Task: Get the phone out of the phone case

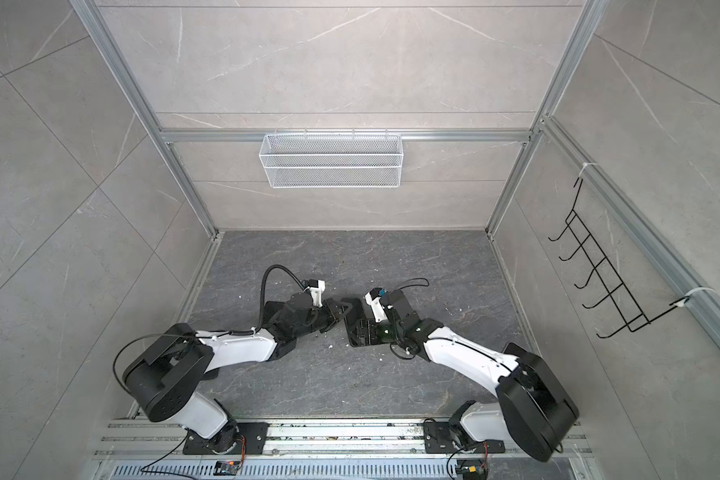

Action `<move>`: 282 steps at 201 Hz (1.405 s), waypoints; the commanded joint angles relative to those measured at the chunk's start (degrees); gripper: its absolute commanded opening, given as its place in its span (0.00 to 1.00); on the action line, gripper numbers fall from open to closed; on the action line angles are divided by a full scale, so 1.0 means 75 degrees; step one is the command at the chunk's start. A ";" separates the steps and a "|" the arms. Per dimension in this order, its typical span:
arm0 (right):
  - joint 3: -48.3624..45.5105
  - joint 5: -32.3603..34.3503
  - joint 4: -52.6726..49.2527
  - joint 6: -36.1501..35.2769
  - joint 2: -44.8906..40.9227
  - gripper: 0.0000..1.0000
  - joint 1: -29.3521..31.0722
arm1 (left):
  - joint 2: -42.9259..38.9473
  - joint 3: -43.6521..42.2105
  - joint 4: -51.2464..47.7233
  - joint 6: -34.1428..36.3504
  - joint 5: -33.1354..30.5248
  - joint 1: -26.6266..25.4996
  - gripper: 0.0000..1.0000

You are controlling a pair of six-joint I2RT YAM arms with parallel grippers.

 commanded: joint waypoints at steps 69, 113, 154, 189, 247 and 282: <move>-0.1160 0.0351 0.3302 0.2651 -0.1726 0.78 0.0427 | -0.1821 -0.1007 0.3560 -0.1248 -0.2879 0.0267 0.00; -0.1394 0.0242 0.4868 0.3275 -0.1225 0.73 0.0749 | -0.1745 -0.1360 0.4581 -0.1718 -0.3421 -0.0104 0.00; -0.1210 0.0340 0.4920 0.3318 -0.1061 0.66 0.0923 | -0.1690 -0.1326 0.4949 -0.1799 -0.3709 -0.0385 0.00; -0.1240 0.0366 0.5210 0.3415 -0.0929 0.56 0.1024 | -0.1628 -0.1253 0.5218 -0.1743 -0.3860 -0.0603 0.00; -0.1157 0.0389 0.5337 0.3418 -0.0849 0.40 0.1050 | -0.1370 -0.1237 0.5457 -0.1788 -0.3907 -0.0760 0.00; -0.1118 0.0387 0.5347 0.3418 -0.0804 0.24 0.1049 | -0.1274 -0.1234 0.5580 -0.1835 -0.3951 -0.0810 0.00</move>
